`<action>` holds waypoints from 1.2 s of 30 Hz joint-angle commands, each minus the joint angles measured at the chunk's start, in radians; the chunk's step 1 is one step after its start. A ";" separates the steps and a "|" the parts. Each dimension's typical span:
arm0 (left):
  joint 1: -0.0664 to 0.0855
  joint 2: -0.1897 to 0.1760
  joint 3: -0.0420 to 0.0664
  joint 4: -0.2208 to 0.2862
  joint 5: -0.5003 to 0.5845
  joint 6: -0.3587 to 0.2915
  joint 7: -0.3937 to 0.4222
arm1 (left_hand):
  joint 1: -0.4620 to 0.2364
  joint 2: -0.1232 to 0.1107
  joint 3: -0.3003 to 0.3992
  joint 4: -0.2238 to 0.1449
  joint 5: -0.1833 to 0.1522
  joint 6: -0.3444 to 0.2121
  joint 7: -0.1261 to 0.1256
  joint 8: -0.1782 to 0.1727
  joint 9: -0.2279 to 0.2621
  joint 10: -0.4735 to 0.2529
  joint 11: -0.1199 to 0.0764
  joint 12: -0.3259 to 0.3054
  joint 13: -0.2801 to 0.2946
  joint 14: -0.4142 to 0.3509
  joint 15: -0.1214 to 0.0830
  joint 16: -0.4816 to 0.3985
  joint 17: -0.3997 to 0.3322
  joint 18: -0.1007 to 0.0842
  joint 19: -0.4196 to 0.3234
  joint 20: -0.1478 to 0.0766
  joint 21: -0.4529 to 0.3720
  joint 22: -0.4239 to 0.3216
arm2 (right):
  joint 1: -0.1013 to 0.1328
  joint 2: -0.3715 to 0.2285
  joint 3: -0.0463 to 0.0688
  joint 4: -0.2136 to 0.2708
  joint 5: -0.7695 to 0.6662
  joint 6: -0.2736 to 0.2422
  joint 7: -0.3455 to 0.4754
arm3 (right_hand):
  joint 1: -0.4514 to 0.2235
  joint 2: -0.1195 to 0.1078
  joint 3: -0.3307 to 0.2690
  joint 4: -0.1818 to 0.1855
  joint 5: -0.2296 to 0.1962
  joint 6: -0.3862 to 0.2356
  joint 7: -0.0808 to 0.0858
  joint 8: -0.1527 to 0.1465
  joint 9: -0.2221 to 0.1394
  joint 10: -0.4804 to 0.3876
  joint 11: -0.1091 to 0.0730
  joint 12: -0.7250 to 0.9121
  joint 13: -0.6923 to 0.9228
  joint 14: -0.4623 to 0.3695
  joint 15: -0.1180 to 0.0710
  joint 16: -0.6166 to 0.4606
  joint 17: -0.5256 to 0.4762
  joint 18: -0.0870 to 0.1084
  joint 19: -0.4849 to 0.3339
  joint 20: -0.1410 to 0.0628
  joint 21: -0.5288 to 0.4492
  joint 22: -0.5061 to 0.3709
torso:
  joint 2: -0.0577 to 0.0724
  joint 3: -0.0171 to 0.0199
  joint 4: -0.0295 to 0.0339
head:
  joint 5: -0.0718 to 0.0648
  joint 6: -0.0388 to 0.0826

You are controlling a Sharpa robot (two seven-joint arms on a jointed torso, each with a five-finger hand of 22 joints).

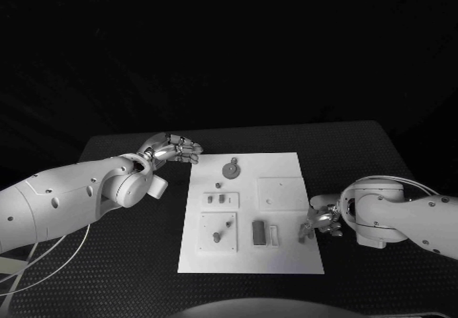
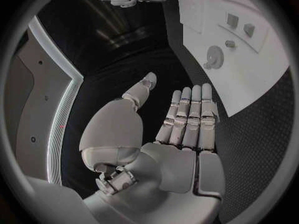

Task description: Assemble the parts on the task board

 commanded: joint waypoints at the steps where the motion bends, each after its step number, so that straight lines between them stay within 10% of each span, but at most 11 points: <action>1: 0.001 0.000 0.001 0.003 0.004 0.014 0.012 | -0.009 0.002 0.000 0.006 -0.002 0.003 0.003 0.005 0.001 0.007 -0.002 0.005 -0.001 -0.003 0.004 0.004 -0.001 0.015 0.000 0.009 0.006 -0.001 | -0.007 0.010 0.000 -0.003 -0.066 0.007 -0.005 | -0.009 -0.001 -0.001 0.009 0.003 0.013 0.007 0.002 0.000 -0.001 -0.005 -0.005 -0.001 0.002 -0.005 -0.006 -0.001 0.021 -0.001 0.006 -0.007 0.015 | 0.000 -0.0002 -0.0004 | 0.001 -0.001; 16: 0.001 -0.002 0.001 0.002 0.004 0.016 0.012 | -0.011 0.003 -0.001 0.007 -0.002 0.003 0.002 0.005 0.001 0.009 -0.001 0.006 -0.002 -0.003 0.004 0.005 -0.002 0.015 0.000 0.010 0.006 -0.001 | -0.046 0.076 -0.005 -0.038 -0.214 -0.031 -0.006 | -0.036 -0.050 0.027 0.091 0.003 0.013 0.006 -0.001 -0.003 -0.003 -0.007 -0.005 -0.006 0.002 -0.006 -0.007 -0.002 0.021 0.000 0.001 -0.012 0.017 | 0.000 0.0004 0.0005 | 0.003 -0.007; 24: 0.001 -0.003 0.001 0.003 0.004 0.017 0.011 | -0.011 0.003 -0.001 0.007 -0.001 0.003 0.002 0.005 0.001 0.009 -0.001 0.006 -0.002 -0.003 0.004 0.005 -0.002 0.016 0.000 0.010 0.006 -0.001 | -0.052 0.088 -0.008 -0.035 -0.271 -0.027 -0.003 | 0.104 0.012 0.038 -0.053 0.002 -0.025 0.020 -0.020 -0.009 -0.007 0.006 -0.001 -0.005 0.001 0.006 -0.008 -0.003 0.021 -0.004 0.000 -0.006 0.021 | 0.000 0.0001 0.0001 | 0.005 -0.010; 36: 0.001 -0.004 0.001 0.005 0.004 0.017 0.011 | -0.010 0.004 0.000 0.007 -0.001 0.003 0.002 0.006 0.001 0.010 -0.001 0.006 -0.002 -0.002 0.004 0.006 -0.002 0.016 0.000 0.009 0.006 -0.002 | -0.053 0.088 -0.009 -0.031 -0.271 -0.012 -0.002 | 0.314 0.036 0.009 -0.065 0.002 -0.040 0.028 -0.028 -0.018 -0.015 0.015 0.000 -0.010 -0.004 0.014 -0.013 -0.005 0.021 -0.024 0.011 -0.002 0.021 | 0.000 -0.0002 -0.0001 | 0.005 -0.016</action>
